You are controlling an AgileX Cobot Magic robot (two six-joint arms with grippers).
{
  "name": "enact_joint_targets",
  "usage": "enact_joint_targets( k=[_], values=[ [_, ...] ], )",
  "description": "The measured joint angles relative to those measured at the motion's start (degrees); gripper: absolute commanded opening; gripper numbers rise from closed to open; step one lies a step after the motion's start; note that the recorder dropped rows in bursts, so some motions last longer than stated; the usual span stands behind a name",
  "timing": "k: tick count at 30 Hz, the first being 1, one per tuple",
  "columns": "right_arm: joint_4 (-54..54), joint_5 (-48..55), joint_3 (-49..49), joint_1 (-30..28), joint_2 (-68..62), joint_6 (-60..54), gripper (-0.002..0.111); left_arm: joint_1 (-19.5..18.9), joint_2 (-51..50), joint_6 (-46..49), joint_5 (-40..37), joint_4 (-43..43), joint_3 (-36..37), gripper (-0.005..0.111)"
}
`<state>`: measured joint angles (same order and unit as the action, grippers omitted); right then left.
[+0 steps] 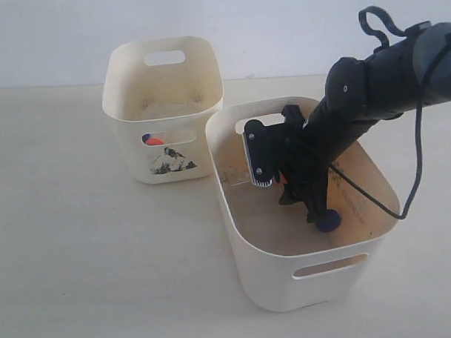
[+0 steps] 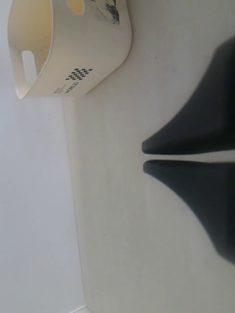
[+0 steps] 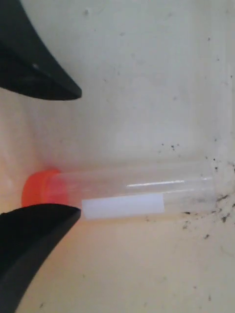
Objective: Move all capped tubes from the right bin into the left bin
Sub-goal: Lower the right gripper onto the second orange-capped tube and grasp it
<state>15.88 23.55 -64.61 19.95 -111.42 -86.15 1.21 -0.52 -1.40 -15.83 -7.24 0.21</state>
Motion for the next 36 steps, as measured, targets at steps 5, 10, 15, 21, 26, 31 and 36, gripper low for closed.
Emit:
enact_joint_targets(
  k=[5, 10, 15, 21, 26, 31, 36],
  values=[
    [0.0, -1.22, 0.0, 0.0, -0.6, -0.13, 0.059, 0.0, 0.0, 0.0, 0.0, 0.0, 0.0, 0.004],
    [0.0, -2.25, 0.0, 0.0, -0.98, -0.13, 0.059, 0.0, 0.0, 0.0, 0.0, 0.0, 0.0, 0.004],
    [0.0, -2.28, 0.0, 0.0, -0.98, -0.02, 0.059, 0.0, 0.0, 0.0, 0.0, 0.0, 0.0, 0.004],
    [0.0, -2.28, 0.0, 0.0, -0.98, 0.42, 0.059, 0.0, 0.0, 0.0, 0.0, 0.0, 0.0, 0.004],
    [0.0, -2.28, 0.0, 0.0, -0.98, 0.53, 0.059, 0.0, 0.0, 0.0, 0.0, 0.0, 0.0, 0.004],
    [0.0, -2.56, 0.0, 0.0, -1.5, 0.64, 0.059, 0.0, 0.0, 0.0, 0.0, 0.0, 0.0, 0.004],
    [0.0, -2.72, -0.36, 0.13, -3.3, 0.64, 0.059, 0.0, 0.0, 0.0, 0.0, 0.0, 0.0, 0.004]
  ],
)
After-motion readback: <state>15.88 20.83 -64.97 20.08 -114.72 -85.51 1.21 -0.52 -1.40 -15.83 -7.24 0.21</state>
